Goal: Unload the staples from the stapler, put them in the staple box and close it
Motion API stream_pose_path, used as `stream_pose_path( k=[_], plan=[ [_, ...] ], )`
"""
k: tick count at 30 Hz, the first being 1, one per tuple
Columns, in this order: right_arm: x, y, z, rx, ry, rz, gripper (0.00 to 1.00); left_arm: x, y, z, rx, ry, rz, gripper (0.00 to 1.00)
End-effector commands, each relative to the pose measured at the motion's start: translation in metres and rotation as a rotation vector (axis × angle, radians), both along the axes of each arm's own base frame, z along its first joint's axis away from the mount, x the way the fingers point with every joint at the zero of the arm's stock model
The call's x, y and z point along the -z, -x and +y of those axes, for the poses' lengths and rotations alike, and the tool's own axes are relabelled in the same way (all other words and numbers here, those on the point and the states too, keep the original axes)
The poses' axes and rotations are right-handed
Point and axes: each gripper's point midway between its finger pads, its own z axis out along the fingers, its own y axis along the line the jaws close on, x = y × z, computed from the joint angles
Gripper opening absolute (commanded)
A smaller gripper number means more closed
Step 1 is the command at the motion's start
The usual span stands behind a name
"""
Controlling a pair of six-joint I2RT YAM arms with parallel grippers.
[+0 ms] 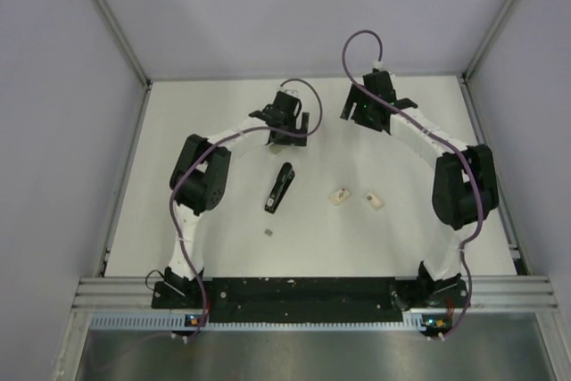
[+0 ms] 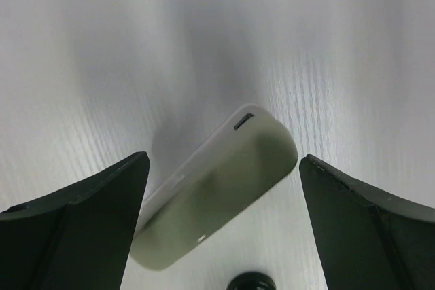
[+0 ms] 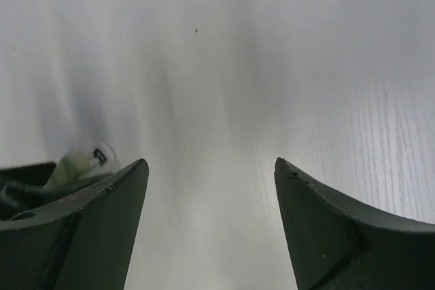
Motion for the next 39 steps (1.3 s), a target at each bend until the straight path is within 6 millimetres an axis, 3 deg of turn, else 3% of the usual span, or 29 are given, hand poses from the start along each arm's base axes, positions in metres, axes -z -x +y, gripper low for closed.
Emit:
stream_pose_path(
  k=[1,9,13,21,25,30,39],
  plan=[
    [0.003,-0.046,-0.021,0.095,0.037,-0.007,0.76,-0.100,-0.008,-0.003,-0.019,0.124,-0.212,0.98],
    [0.039,-0.100,-0.031,0.177,0.026,0.068,0.75,-0.147,0.014,0.009,-0.023,0.194,-0.328,0.98],
    [0.043,-0.118,-0.029,0.193,0.008,0.077,0.75,-0.166,0.030,0.003,0.024,0.256,-0.341,0.98],
    [0.050,-0.142,-0.011,0.172,-0.073,0.100,0.71,-0.166,0.052,-0.005,0.065,0.314,-0.322,0.98],
    [0.066,-0.143,0.000,0.147,-0.115,0.133,0.68,-0.159,0.057,-0.009,0.080,0.326,-0.301,0.98],
    [0.075,-0.148,-0.007,0.152,-0.065,0.122,0.66,-0.157,0.065,-0.016,0.114,0.369,-0.282,0.99],
    [0.065,-0.162,-0.023,0.153,-0.005,0.060,0.54,-0.159,0.070,-0.016,0.127,0.382,-0.288,0.98]
  ],
)
